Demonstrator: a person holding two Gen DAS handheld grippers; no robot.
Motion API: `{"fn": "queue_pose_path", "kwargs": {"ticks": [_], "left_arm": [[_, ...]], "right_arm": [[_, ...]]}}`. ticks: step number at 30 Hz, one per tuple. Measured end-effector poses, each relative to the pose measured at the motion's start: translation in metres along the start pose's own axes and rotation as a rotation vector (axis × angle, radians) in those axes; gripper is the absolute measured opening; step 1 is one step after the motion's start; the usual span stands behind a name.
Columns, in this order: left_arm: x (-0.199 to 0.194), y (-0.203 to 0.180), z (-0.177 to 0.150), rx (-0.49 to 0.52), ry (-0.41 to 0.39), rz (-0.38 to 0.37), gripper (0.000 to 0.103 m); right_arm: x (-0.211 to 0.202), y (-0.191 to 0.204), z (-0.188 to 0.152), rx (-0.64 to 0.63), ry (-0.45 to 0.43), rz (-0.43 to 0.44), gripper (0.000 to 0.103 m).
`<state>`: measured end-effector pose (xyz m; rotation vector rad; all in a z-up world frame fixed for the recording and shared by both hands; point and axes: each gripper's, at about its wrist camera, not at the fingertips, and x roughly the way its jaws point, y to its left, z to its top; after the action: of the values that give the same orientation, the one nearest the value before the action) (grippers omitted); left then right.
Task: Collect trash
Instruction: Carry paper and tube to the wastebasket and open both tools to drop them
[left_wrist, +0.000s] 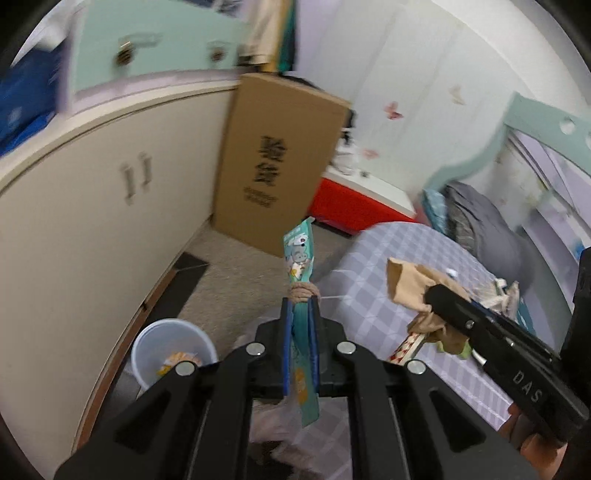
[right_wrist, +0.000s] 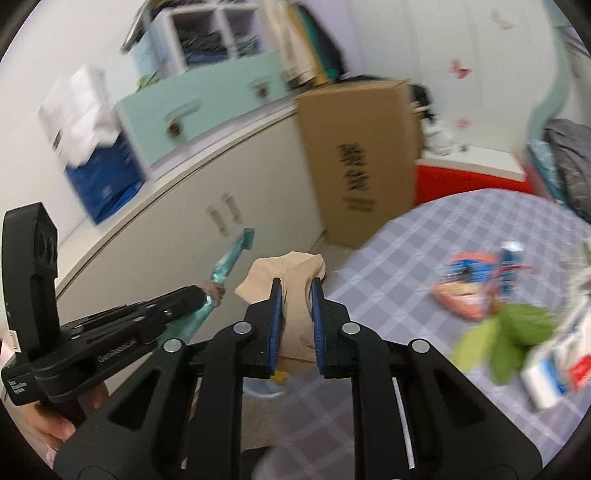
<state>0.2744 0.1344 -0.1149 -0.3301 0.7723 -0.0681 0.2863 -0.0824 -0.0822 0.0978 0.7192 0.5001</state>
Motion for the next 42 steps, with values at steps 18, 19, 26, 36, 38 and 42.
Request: {"fn": "queue_pose_path", "kwargs": {"ticks": [18,19,26,36,38,42], "left_arm": [[0.029,0.201,-0.028,-0.221,0.061,0.303,0.008],[0.032,0.205,-0.029,-0.226,0.067,0.306,0.008],[0.051,0.214,-0.035,-0.236,0.104,0.295,0.008],[0.067,0.199,-0.037,-0.216,0.129,0.266,0.008],[0.069,0.196,-0.036,-0.210,0.132,0.262,0.008],[0.074,0.190,-0.033,-0.197,0.139,0.256,0.008]], "right_arm": [[0.184,0.139,-0.036,-0.150,0.150,0.070,0.030],[0.190,0.138,-0.038,-0.152,0.151,0.063,0.062],[0.217,0.122,-0.052,-0.114,0.208,0.026,0.076],[0.205,0.111,-0.054,-0.078,0.206,0.018,0.078],[0.203,0.110,-0.054,-0.074,0.200,0.018,0.078],[0.198,0.107,-0.053,-0.066,0.188,0.021,0.078]]}}
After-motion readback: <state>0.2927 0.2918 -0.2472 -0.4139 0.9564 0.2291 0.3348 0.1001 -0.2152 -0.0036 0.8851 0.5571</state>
